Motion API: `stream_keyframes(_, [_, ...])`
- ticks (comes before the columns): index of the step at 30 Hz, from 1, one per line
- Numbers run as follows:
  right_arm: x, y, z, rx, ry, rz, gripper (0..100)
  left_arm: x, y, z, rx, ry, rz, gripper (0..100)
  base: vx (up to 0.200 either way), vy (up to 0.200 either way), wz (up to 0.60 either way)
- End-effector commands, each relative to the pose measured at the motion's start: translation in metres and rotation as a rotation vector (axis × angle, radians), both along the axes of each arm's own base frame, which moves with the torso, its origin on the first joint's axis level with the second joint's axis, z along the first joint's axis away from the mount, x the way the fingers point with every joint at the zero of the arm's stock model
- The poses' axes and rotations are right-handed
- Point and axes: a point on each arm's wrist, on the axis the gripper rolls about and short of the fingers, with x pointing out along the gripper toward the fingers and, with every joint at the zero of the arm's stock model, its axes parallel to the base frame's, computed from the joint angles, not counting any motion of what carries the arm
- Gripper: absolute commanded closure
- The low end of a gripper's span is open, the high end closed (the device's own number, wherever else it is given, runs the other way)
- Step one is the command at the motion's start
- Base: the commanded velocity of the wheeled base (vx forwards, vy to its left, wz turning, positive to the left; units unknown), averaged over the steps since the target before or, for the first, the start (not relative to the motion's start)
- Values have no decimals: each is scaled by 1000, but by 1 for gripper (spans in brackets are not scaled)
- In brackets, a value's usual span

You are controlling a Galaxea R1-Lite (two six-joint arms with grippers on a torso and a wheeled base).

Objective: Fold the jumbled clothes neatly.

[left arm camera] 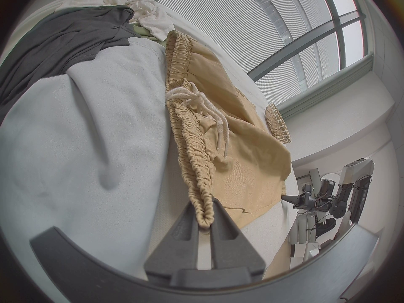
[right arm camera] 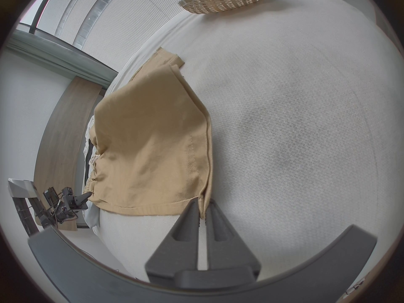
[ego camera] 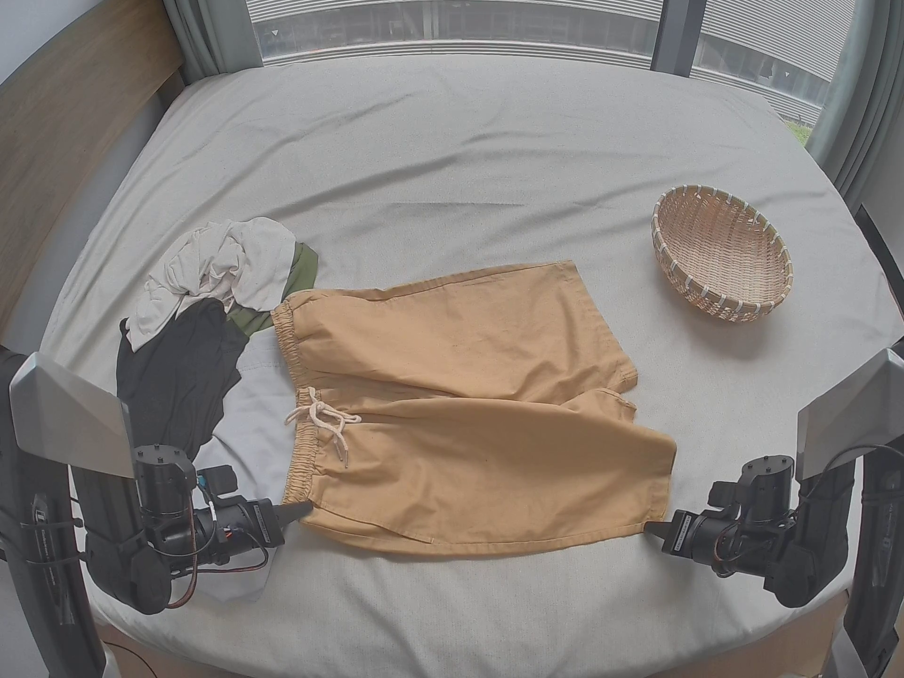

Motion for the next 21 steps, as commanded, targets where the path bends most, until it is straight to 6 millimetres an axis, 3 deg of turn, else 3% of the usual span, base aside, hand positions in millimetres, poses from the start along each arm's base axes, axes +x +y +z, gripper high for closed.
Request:
stream_keyframes(1, [-14,-3,17,-1,-27,8,100,-15,2,12,-14,8,-9,100,0,0,0])
stream_keyframes(9, [-30,-6,13,-67,42,47,100,-42,4,17,-20,69,-32,100,0,0,0])
stream_keyframes(21, [-42,5,2,-128,151,114,100,-48,5,9,-5,122,-36,100,0,0,0])
